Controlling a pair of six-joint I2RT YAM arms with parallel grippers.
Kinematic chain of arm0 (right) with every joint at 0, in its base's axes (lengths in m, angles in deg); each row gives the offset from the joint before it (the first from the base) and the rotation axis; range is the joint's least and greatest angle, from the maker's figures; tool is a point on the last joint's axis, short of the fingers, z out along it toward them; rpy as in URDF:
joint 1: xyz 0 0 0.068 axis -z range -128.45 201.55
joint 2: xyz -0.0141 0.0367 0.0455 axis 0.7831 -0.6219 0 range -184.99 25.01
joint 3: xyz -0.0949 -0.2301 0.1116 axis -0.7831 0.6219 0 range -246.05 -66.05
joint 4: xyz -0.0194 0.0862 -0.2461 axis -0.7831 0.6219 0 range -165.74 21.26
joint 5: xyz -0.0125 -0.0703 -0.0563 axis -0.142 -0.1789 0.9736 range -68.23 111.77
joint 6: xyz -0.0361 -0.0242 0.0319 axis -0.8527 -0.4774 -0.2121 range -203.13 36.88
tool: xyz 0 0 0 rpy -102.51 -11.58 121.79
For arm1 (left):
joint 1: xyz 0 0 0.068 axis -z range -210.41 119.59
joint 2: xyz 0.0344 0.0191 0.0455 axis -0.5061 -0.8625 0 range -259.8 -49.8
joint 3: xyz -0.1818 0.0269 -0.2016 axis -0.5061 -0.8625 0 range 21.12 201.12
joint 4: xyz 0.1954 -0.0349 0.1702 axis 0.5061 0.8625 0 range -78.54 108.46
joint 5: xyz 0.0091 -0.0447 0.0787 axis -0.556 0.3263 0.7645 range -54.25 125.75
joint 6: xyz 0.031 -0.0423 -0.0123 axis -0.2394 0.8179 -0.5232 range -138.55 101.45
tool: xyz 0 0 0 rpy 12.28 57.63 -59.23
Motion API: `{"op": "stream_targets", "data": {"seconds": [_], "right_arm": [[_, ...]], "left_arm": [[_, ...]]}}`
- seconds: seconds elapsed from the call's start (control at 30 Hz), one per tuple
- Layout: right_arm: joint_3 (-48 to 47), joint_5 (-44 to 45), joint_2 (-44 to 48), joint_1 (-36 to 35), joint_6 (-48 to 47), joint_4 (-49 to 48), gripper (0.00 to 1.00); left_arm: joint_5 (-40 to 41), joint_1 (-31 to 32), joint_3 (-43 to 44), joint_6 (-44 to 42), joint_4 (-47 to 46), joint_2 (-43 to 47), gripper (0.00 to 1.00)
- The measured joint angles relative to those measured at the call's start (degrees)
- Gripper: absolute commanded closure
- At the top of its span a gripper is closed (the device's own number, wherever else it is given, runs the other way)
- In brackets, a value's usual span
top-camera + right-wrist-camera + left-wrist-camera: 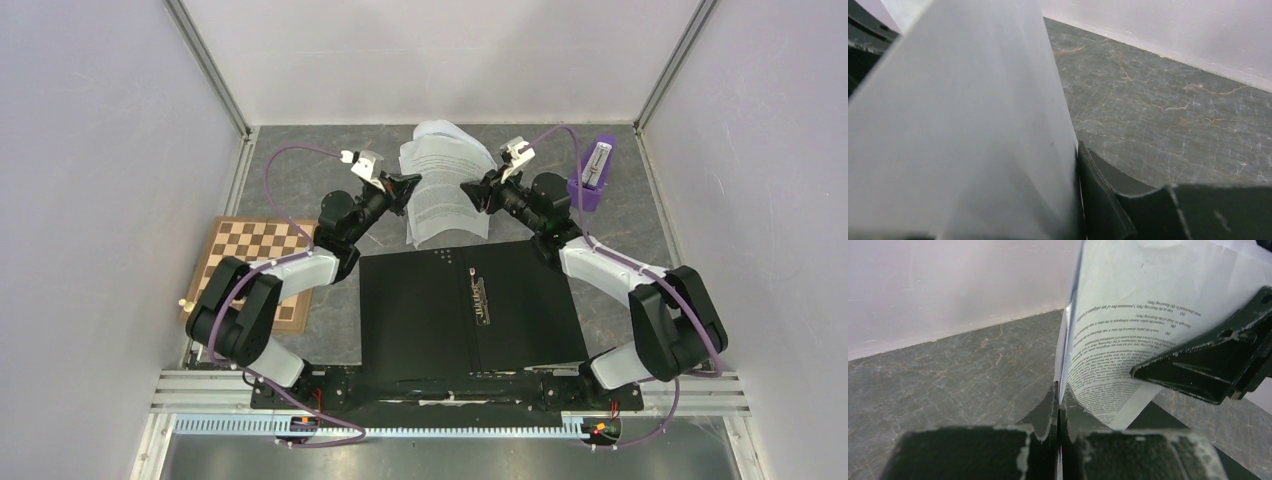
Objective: Put the files into the folder
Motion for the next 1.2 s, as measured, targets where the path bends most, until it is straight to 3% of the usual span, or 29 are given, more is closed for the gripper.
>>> {"op": "stream_targets", "data": {"seconds": [0.23, 0.7, 1.2], "right_arm": [[0.0, 0.0, -1.7, 0.5, 0.2, -1.5, 0.60], [0.0, -0.4, -2.6, 0.5, 0.3, -2.2, 0.60], [0.8, -1.8, -3.9, 0.5, 0.7, -3.3, 0.60]], "left_arm": [[0.0, 0.2, -2.3, 0.0, -3.8, -1.2, 0.89], [0.2, 0.2, -3.0, -0.2, -1.2, -1.2, 0.61], [3.6, 0.2, -4.2, -0.2, -0.4, -2.9, 0.40]]}}
